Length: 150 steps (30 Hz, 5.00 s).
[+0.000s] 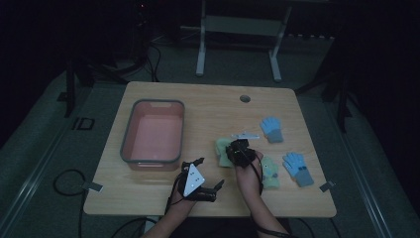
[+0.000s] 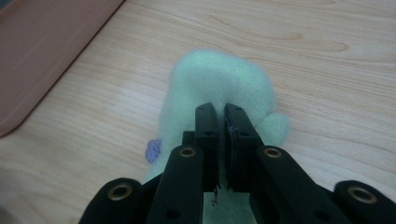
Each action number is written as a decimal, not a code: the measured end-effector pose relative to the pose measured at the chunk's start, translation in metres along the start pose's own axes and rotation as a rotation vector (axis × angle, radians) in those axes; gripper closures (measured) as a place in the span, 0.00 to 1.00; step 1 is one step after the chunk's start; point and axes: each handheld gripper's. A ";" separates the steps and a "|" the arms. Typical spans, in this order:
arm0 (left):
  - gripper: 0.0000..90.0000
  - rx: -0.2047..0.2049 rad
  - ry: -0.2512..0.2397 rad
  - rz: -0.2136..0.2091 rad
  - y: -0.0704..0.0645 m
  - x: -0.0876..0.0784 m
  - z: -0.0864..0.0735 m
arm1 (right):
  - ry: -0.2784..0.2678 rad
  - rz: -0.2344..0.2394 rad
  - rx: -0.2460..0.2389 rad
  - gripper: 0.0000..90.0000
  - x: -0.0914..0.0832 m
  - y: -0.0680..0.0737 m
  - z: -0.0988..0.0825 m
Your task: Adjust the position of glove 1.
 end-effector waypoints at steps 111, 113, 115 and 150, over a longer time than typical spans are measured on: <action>0.02 0.002 0.004 -0.013 -0.001 0.000 0.000 | 0.058 -0.041 -0.141 0.89 -0.004 -0.108 -0.039; 0.02 0.004 0.003 -0.011 -0.001 0.000 0.000 | 0.048 -0.035 -0.137 0.88 -0.004 -0.108 -0.041; 0.02 0.003 0.004 -0.012 -0.001 0.000 0.000 | 0.056 -0.014 -0.127 0.84 -0.004 -0.111 -0.039; 0.02 0.006 0.008 -0.007 -0.001 0.000 0.000 | 0.046 0.039 -0.222 0.96 -0.025 -0.116 -0.032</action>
Point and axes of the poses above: each handheld gripper's, and its own axes: x roughly forward along the jaws, z roughly out of its top, y roughly to its left, and after that the axes turned 3 degrees about y, right-handed
